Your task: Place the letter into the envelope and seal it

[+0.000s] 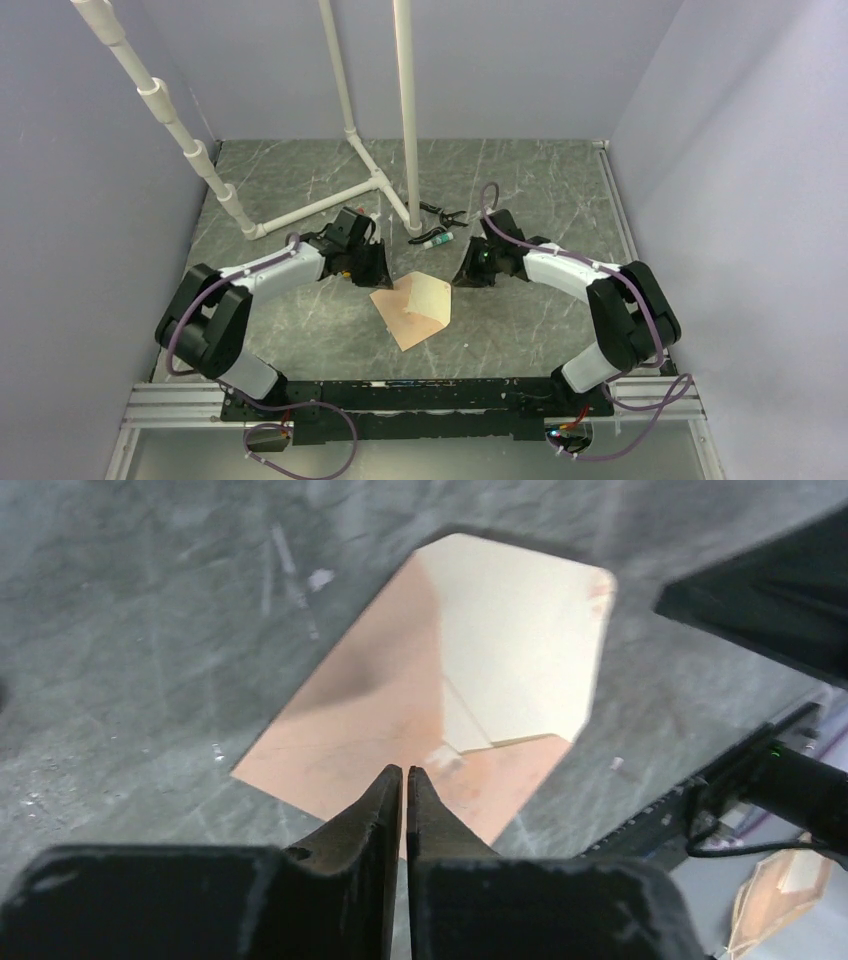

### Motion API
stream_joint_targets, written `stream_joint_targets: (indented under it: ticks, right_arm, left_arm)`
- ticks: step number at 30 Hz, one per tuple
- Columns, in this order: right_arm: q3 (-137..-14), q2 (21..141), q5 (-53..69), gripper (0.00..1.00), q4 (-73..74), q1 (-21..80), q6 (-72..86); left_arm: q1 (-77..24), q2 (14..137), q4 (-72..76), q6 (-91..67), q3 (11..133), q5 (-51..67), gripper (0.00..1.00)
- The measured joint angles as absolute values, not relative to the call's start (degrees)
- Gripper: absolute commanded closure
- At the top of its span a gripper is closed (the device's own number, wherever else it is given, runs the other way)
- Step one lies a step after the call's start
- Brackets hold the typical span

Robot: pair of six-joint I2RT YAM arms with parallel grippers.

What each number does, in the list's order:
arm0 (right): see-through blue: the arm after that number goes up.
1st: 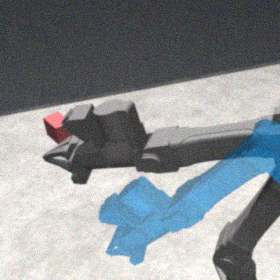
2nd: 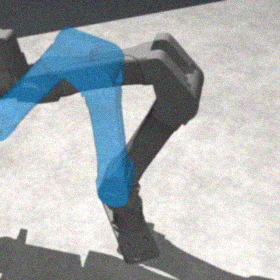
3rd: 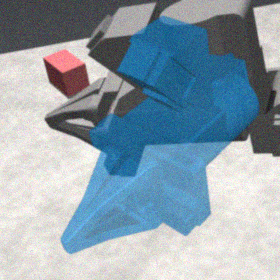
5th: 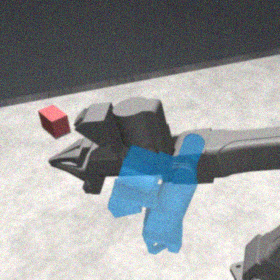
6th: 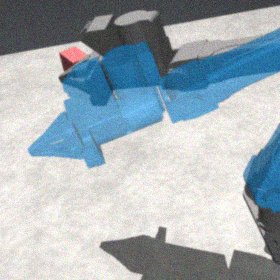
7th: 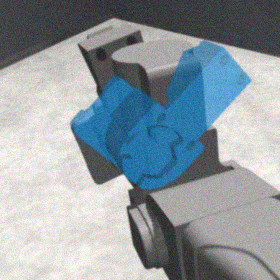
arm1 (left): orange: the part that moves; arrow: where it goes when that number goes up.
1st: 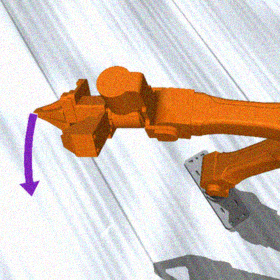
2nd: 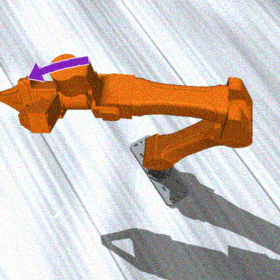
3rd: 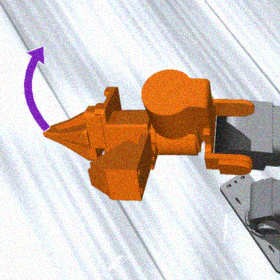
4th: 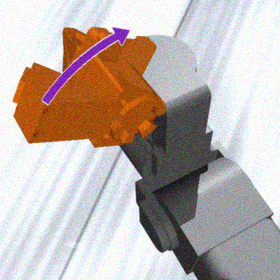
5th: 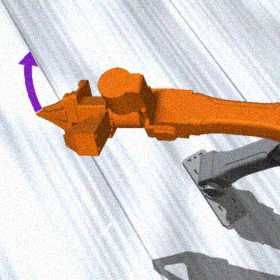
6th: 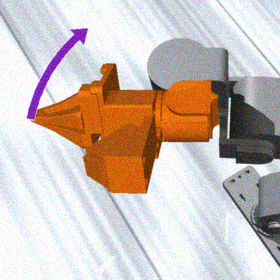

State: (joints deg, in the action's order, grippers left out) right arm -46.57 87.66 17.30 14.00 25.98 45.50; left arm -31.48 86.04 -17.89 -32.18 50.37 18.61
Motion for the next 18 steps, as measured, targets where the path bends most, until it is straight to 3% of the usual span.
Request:
stream_joint_targets:
  ticks: [9, 18]
  right_arm:
    - [-45.25, 87.66, 9.06, 0.97, 16.75, 27.94, 45.56]
    - [-45.98, 91.83, 12.53, 1.00, 15.64, 27.94, 45.17]
  left_arm:
    - [-31.42, 93.36, -22.39, -32.47, 50.78, 15.09, 0.97]
    - [-31.38, 94.74, -23.88, -34.30, 51.33, 14.17, 0.97]
